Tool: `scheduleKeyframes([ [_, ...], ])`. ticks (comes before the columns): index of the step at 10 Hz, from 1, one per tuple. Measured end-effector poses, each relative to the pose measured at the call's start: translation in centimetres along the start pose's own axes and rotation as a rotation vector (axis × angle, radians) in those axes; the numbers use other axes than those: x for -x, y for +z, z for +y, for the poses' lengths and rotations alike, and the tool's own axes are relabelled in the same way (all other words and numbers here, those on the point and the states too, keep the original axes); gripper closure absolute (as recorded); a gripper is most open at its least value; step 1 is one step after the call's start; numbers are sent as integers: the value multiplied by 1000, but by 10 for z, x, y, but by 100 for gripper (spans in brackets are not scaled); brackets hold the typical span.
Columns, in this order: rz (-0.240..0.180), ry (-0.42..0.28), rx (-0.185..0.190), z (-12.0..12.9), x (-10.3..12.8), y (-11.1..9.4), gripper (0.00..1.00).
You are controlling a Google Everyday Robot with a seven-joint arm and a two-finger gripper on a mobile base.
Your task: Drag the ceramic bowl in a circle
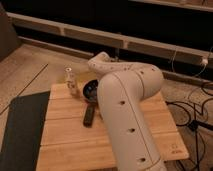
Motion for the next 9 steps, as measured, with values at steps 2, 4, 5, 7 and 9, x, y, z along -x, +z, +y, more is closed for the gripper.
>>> scheduleKeyframes([
  [2, -3, -2, 17, 2, -1, 1, 25],
  [4, 3, -4, 28, 2, -5, 3, 20],
  [5, 6, -6, 33, 1, -6, 2, 20],
  [7, 11, -7, 50, -2, -7, -5, 20],
  [9, 20, -23, 115, -2, -11, -28, 20],
])
